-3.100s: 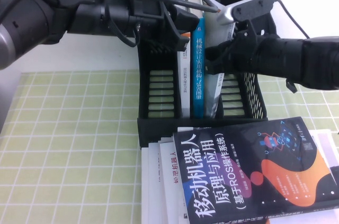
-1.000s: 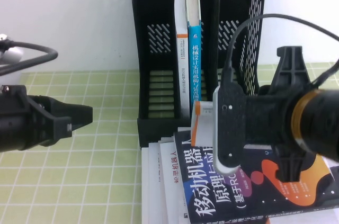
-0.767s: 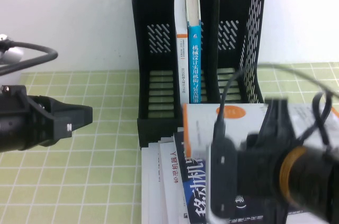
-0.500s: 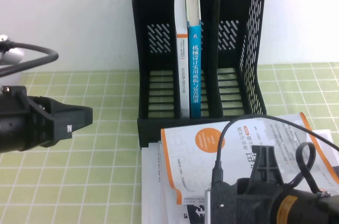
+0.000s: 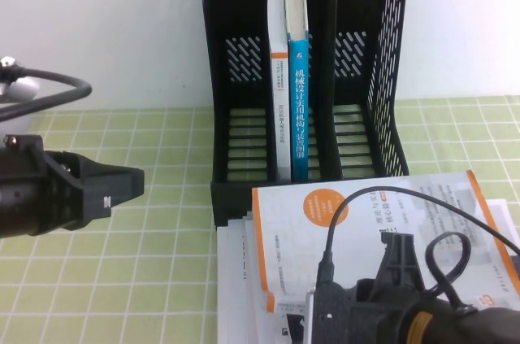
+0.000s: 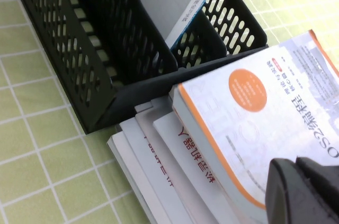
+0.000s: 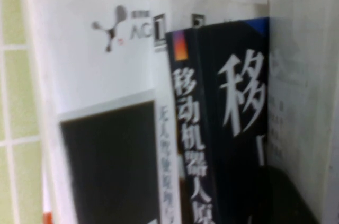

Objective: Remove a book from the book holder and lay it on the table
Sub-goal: Place the picked book on the book

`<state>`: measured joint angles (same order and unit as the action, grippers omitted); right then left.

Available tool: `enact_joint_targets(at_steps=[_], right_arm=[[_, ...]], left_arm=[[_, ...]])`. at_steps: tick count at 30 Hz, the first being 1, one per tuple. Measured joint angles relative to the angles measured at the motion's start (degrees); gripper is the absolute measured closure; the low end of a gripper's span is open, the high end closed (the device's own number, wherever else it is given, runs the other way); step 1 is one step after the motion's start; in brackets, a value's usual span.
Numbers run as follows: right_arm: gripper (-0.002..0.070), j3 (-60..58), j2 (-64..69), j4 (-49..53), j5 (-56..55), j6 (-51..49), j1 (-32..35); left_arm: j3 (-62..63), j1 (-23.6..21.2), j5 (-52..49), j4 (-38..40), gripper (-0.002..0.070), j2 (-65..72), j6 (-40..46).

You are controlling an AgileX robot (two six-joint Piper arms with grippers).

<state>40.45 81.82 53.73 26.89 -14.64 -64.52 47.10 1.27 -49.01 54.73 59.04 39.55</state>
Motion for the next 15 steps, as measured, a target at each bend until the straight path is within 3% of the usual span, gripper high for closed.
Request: enact_joint_targets(at_steps=[4, 8, 11, 15], right_arm=[[0.0556, 0.0, 1.2, 6.0, 0.7, -9.4, -0.1], [0.0556, 1.3, 1.5, 6.3, 4.6, -12.3, -0.1], [0.0552, 3.2, 1.3, 1.7, 7.3, -9.0, -0.1], [0.0545, 7.6, 0.0, -13.7, 11.3, 5.8, 0.1]], left_arm=[[0.0, 0.0, -0.2, 0.0, 0.0678, 0.0, 0.0], [0.0, 0.0, -1.1, -0.1, 0.0678, 0.0, 0.0], [0.0, 0.0, -1.5, -0.1, 0.0678, 0.0, 0.0], [0.0, 0.0, -1.7, -0.2, 0.0678, 0.0, 0.0]])
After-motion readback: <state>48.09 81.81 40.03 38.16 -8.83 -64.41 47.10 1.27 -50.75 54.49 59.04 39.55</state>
